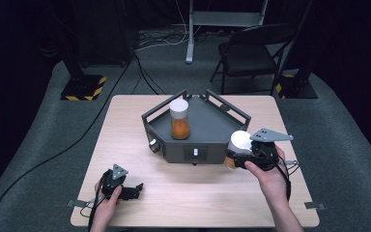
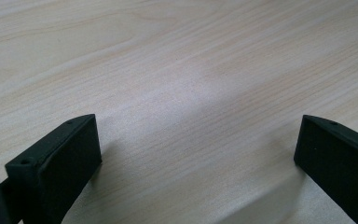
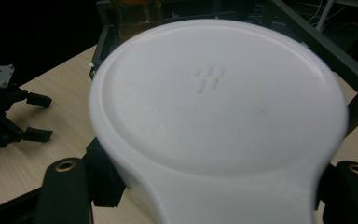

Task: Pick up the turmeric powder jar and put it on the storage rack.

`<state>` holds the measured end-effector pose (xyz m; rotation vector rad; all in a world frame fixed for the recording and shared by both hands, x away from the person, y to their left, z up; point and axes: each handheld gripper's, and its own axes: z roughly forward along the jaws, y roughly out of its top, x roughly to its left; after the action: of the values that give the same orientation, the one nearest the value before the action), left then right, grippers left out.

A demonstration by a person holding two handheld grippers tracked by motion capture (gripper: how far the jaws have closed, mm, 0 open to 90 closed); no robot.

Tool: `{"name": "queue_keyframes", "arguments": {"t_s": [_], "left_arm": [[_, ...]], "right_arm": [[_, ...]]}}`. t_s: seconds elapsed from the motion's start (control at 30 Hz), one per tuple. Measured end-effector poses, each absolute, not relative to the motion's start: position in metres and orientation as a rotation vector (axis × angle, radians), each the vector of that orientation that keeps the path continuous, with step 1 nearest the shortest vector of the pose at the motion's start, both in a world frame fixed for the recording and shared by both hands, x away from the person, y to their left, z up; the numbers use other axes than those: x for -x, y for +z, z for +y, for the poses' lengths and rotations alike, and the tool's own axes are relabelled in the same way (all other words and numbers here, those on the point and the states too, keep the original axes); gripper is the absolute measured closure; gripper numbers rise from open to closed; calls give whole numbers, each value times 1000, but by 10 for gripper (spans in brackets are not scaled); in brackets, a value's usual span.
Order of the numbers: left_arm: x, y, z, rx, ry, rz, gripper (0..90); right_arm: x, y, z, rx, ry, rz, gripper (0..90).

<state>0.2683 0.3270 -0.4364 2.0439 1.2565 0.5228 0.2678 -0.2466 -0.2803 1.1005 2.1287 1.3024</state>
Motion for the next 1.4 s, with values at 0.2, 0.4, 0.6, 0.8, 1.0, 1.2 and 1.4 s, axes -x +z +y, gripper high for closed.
{"name": "queue_keyframes", "arguments": {"t_s": [0.2,0.4,0.6,0.8,1.0,1.2,1.4], "left_arm": [[-268,-436,327,-2044,523,1257,1],[-268,-436,327,-2044,523,1256,1],[-268,-436,327,-2044,523,1256,1],[-268,-436,327,-2044,523,1256,1],[-268,-436,327,-2044,522,1256,1],[-268,-436,327,-2045,522,1255,1],[-268,-436,327,-2044,522,1255,1]], "right_arm": [[-277,-265,-248,-1096,1308,2110,291],[-283,-257,-246,-1097,1305,2097,292],[-293,-246,-240,-1089,1294,2078,293],[-305,-239,-230,-1093,1267,2066,293],[-318,-236,-221,-1100,1241,2064,294],[-336,-237,-208,-1104,1210,2057,294],[-351,-239,-197,-1108,1195,2061,294]]}}
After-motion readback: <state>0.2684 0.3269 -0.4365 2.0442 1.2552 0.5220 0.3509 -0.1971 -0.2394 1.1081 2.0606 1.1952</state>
